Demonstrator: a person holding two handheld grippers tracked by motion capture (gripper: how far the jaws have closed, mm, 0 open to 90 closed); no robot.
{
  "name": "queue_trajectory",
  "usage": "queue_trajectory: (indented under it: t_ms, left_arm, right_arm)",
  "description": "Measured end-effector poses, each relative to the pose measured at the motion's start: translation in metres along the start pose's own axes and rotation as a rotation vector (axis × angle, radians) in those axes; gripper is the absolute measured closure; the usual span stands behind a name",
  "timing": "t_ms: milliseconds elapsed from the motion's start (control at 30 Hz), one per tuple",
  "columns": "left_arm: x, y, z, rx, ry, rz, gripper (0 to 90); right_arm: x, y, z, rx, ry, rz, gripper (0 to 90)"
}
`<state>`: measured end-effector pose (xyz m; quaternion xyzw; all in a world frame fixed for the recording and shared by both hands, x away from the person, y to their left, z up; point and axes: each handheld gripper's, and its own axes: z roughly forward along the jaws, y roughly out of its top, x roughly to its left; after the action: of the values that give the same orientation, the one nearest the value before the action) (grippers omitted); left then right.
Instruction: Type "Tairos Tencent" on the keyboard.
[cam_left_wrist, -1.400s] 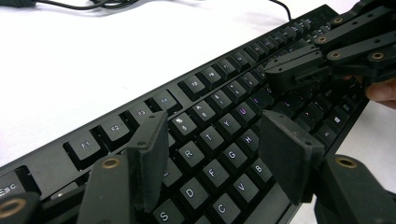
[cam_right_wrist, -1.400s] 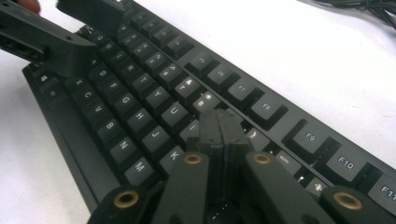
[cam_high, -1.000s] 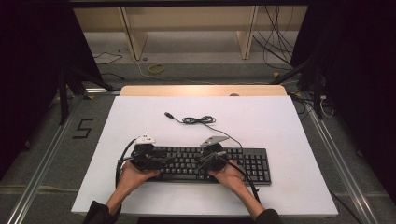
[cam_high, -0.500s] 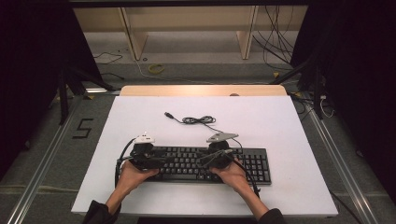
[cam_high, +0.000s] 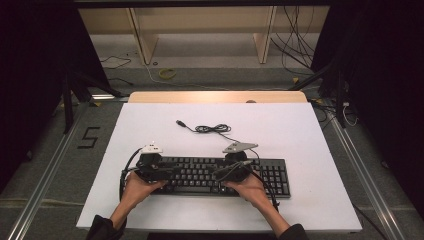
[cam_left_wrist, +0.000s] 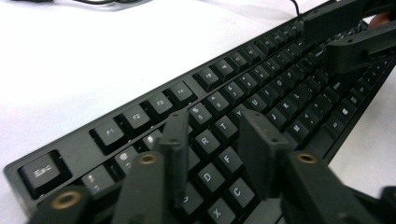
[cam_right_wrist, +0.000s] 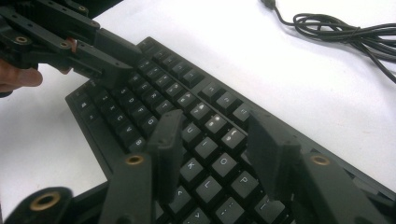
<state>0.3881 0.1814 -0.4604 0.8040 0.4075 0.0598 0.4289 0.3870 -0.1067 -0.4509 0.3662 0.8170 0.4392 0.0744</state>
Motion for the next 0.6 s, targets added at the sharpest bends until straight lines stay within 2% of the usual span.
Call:
queue_trajectory:
  t_ms: [367,600]
  left_arm:
    - [-0.0013,-0.0041,-0.0048,0.083,0.019,0.049,88.0]
    - [-0.0011,-0.0059,-0.0019,0.12,0.034,0.054,89.3]
  right_arm:
    - [0.0029,-0.0005,-0.0036,-0.007,0.008,-0.002,47.5]
    - [0.0037,-0.0014,-0.0068,-0.009,0.009,0.0,45.0]
